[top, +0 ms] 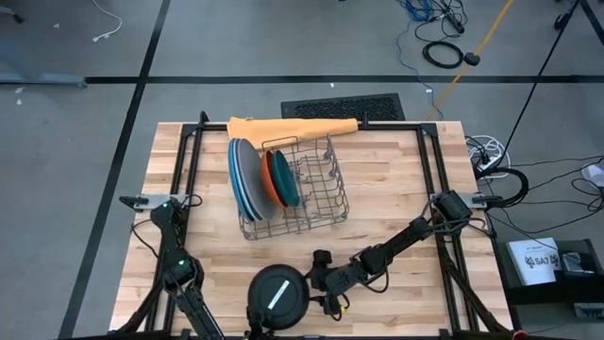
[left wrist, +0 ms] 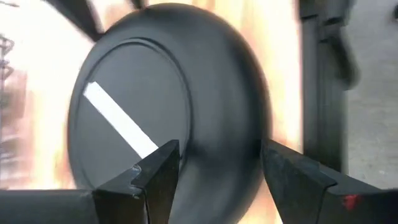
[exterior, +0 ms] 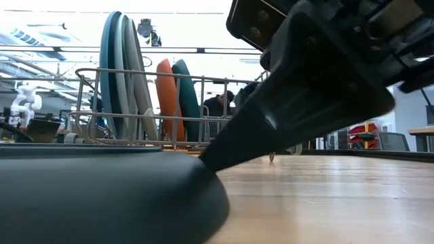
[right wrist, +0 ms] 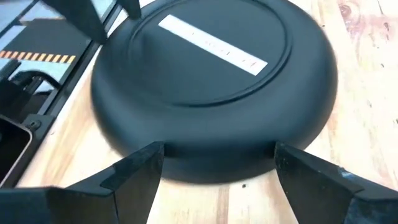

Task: Sort dishes
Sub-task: Put the black plate in the dish rack

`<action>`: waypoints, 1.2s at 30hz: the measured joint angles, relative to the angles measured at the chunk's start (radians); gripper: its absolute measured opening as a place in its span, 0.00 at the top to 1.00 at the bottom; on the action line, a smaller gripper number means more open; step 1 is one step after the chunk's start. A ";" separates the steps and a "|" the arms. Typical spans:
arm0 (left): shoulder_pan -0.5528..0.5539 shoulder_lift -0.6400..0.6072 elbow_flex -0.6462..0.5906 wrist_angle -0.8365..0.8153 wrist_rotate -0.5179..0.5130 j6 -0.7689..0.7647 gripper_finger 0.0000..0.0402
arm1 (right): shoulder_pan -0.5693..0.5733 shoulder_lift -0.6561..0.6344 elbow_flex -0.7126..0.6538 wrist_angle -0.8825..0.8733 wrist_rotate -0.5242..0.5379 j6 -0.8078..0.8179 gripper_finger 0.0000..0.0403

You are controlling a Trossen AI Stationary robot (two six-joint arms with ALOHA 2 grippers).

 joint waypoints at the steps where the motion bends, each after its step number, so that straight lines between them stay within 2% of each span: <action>1: -0.001 0.001 0.011 -0.024 0.000 -0.008 0.45 | 0.000 0.000 0.000 -0.006 0.000 -0.003 0.26; 4: -0.003 -0.001 0.015 -0.042 0.026 -0.002 0.47 | 0.002 0.000 0.000 -0.018 -0.016 -0.002 0.26; 10: 0.001 -0.011 -0.062 0.052 0.045 0.043 0.47 | 0.001 0.000 0.000 -0.018 -0.013 0.009 0.26; 13: 0.015 -0.013 -0.079 0.103 0.100 0.052 0.47 | 0.001 0.000 0.000 -0.018 -0.007 0.018 0.26; 22: 0.012 -0.012 -0.046 0.207 0.133 0.070 0.47 | 0.022 0.001 0.018 -0.011 -0.015 -0.003 0.26; 36: 0.000 -0.008 0.006 0.237 0.155 0.068 0.47 | 0.035 0.001 0.067 -0.056 -0.012 -0.030 0.26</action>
